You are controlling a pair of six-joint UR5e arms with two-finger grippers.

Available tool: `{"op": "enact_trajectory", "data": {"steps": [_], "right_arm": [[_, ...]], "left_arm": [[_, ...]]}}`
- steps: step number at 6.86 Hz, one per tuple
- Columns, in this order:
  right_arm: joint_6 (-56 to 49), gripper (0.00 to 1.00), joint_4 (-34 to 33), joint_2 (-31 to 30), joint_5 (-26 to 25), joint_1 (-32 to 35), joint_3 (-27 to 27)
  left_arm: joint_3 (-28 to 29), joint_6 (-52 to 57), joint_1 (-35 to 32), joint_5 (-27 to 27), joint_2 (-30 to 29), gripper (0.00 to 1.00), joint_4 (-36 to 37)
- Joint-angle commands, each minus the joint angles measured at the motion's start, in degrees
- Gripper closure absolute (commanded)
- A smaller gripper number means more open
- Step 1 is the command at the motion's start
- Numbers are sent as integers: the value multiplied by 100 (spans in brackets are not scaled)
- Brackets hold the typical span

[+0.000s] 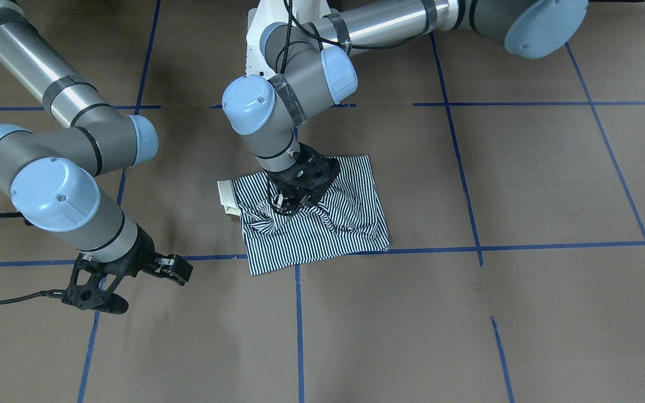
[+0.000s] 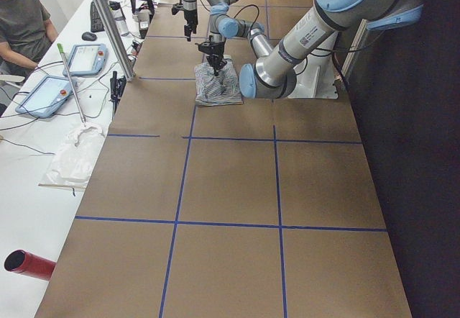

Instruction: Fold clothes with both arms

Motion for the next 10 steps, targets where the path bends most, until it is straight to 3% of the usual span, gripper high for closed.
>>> {"op": "enact_trajectory", "data": {"steps": [1, 4, 5, 6, 9, 10], "right_arm": [[0, 0, 0, 5, -3, 4, 0], [9, 0, 0, 6, -12, 4, 0], [9, 0, 0, 6, -21, 4, 9], [18, 0, 0, -3, -21, 4, 26], [9, 0, 0, -38, 5, 12, 53], [9, 0, -18, -160, 23, 30, 288]], "left_arm": [[-70, -34, -343, -16, -5, 100, -142], [8, -139, -607, -7, 39, 100, -914], [253, -279, -625, 10, 39, 79, -1378], [603, -228, -652, 236, 39, 1, -1809], [563, 43, -757, 257, 152, 0, -1770], [319, 167, -757, 265, 327, 0, -1561]]}}
